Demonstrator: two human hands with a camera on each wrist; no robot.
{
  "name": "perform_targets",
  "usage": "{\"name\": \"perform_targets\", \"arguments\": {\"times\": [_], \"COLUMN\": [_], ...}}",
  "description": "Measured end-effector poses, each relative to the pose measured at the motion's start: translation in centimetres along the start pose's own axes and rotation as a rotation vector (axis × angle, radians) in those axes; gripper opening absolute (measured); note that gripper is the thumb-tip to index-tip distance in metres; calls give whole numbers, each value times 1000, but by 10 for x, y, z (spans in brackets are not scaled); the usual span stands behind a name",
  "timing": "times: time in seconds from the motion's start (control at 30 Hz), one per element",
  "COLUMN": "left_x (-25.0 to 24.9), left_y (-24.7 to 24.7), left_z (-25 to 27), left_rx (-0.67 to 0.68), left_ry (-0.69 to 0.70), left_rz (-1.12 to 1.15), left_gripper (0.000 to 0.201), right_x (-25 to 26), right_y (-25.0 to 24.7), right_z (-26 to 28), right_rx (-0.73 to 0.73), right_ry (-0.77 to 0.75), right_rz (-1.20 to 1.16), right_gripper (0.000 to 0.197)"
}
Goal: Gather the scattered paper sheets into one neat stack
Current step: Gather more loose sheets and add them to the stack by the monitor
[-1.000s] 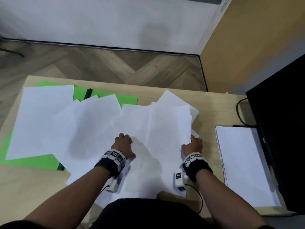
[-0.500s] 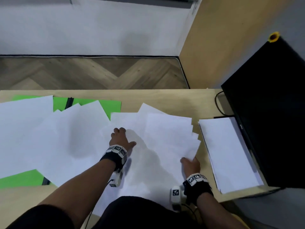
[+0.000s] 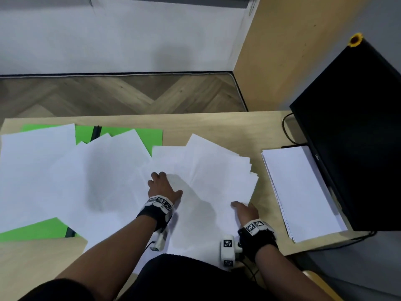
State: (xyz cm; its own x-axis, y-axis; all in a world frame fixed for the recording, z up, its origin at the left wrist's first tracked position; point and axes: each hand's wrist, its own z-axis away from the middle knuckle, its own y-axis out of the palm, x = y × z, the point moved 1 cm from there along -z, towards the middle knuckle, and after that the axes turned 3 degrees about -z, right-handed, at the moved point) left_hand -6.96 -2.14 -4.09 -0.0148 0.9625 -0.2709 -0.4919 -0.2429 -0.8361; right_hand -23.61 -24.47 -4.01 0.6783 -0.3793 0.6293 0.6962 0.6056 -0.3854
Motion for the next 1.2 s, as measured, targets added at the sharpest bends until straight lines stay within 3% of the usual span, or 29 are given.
{"name": "perform_targets", "arguments": {"times": [0.13,0.27,0.4,0.43,0.53,0.7,0.77,0.87,0.97,1.0,1.1,1.13,1.2], "left_x": [2,13,21,24,31,47,48,36,8,-3,-21,-21,-17], "left_y": [3,4,5,3,-1,-10,-13,-18,-22,-21,-11,-7,-1], "left_z": [5,3,0,-2,-8,-12,-12,-10,5,11,19,19,17], "left_rx": [72,125,151,161,167,-4,27,78,179,228,282,262,232], "left_ry": [13,57,144,157,149,39,25,52,152,177,196,177,126], "left_rz": [104,140,174,185,274,430,439,435,603,652,676,643,514], "left_gripper": [62,30,9,8,14,43,52,66,66,66,79,86,96], "right_x": [3,15,15,11,12,26,28,25,27,28,25,24,24], "right_y": [15,15,18,20,23,-4,-19,-33,-29,-24,-10,-7,-4], "right_z": [5,21,21,18,21,18,14,2,9,11,15,15,17], "right_rx": [62,146,206,215,174,27,53,119,192,218,302,296,241], "right_ry": [14,40,6,-16,-79,-123,-102,-23,-59,-67,-62,-68,-68], "right_rz": [-33,-107,-175,-194,-205,-320,-348,-240,-283,-317,-336,-318,-249], "right_gripper": [51,25,56,55,35,22,16,23,3,6,56,64,55]}}
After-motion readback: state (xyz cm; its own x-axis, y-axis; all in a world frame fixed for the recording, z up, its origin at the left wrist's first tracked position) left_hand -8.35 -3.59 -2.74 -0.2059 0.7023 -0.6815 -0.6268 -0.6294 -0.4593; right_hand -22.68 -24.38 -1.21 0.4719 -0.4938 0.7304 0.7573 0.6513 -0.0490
